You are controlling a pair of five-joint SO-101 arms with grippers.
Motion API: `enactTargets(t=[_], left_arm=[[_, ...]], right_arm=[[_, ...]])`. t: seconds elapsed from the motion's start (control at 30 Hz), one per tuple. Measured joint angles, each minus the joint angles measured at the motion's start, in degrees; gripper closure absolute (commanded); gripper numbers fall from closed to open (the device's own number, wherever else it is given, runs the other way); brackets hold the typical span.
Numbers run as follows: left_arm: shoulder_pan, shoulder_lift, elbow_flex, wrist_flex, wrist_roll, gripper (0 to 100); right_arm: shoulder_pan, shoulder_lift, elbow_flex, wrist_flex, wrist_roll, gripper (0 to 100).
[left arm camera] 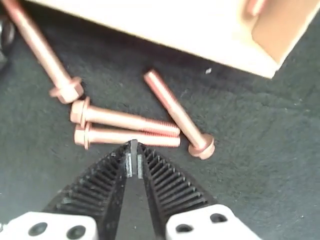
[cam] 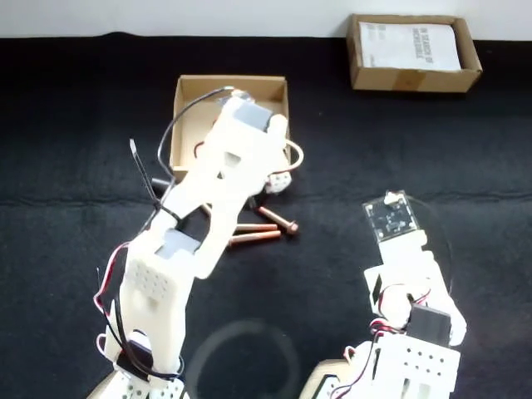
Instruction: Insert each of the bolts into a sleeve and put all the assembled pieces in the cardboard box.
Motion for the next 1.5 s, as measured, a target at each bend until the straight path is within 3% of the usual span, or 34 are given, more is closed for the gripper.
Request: enactTargets(t=[0.1, 0.3, 0.4, 0.73, 0.93, 1.3, 1.5], left_arm=[[0.0, 0.0, -0.1, 2.0, 4.9, 99], [-0.2, 0.0, -0.1, 2.5, 27.6, 99], [-1.0, 0.0, -0.1, 2.5, 31.1, 99], [-5.5, 4.0, -0.1, 2.5, 32.3, 99], [-5.0, 4.5, 2.5, 2.5, 25.0, 99], [-4.9, 4.5, 2.5, 2.6, 24.0, 98], [-4.3, 4.5, 2.7, 2.6, 20.7, 80]], right_arm=[[-0.1, 0.0, 0.0, 0.0, -0.7, 99.1], [-0.3, 0.0, 0.0, 0.0, -0.8, 99.1], [-0.3, 0.0, 0.0, 0.0, -0.8, 99.1], [-0.3, 0.0, 0.0, 0.0, -0.8, 99.1], [-0.3, 0.0, 0.0, 0.0, -0.8, 99.1], [-0.3, 0.0, 0.0, 0.0, -0.8, 99.1], [-0.3, 0.0, 0.0, 0.0, -0.8, 99.1]])
